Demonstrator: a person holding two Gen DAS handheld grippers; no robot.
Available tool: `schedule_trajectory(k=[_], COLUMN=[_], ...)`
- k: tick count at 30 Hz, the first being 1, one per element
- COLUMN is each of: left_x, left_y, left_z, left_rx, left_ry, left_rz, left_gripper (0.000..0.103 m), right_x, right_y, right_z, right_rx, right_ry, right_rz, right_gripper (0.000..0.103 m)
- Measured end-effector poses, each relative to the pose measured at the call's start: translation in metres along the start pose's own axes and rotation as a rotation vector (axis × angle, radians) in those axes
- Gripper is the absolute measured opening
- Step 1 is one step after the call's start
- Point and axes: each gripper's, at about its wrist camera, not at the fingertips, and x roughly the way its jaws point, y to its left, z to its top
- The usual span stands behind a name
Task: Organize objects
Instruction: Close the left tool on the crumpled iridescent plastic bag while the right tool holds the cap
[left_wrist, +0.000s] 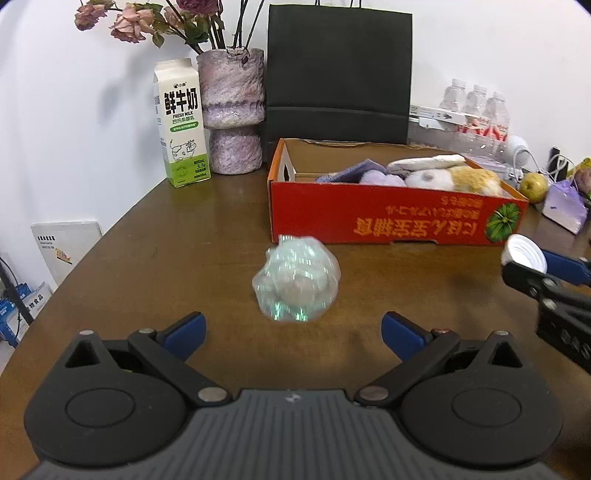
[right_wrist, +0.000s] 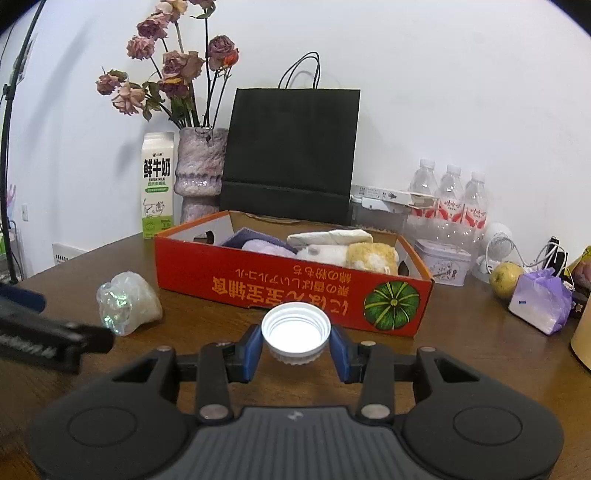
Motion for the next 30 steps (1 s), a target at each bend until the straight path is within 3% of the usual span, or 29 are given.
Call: schedule_trajectory(k=[10, 20, 21, 23, 25, 27, 30], left_x=[0.059, 0.071, 0.071, 0.071, 0.068, 0.065, 0.058], left_y=[-0.005, 0.005, 0.006, 0.007, 0.008, 0.01, 0.01], left_z=[0.021, 0.02, 0.021, 0.022, 0.023, 0.023, 0.021], left_rx=[-0.059, -0.125, -0.134, -0.136, -0.137, -0.156, -0.14], left_ry=[0.054, 0.055, 0.059, 0.068, 0.065, 0.065, 0.044], left_rz=[0.031, -0.02, -0.022, -0.009, -0.01, -0.035, -0.007], left_gripper=[0.103, 0.102, 0.098, 0.069, 0.048, 0.045, 0.044], right_x=[0.009, 0.021, 0.022, 0.021, 0.021, 0.021, 0.02], right_y=[0.001, 0.0, 0.0, 0.001, 0.001, 0.001, 0.0], right_z=[0.004, 0.008, 0.008, 0.008, 0.007, 0.008, 0.008], right_rx=[-0.023, -0.021, -0.021, -0.022, -0.023, -0.022, -0.017], right_ry=[-0.02, -0.017, -0.018, -0.019, -0.021, -0.024, -0.031], right_rz=[0.011, 0.008, 0.006, 0.002, -0.003, -0.008, -0.017], right_gripper=[0.039, 0.039, 0.039, 0.039, 0.039, 0.039, 0.039])
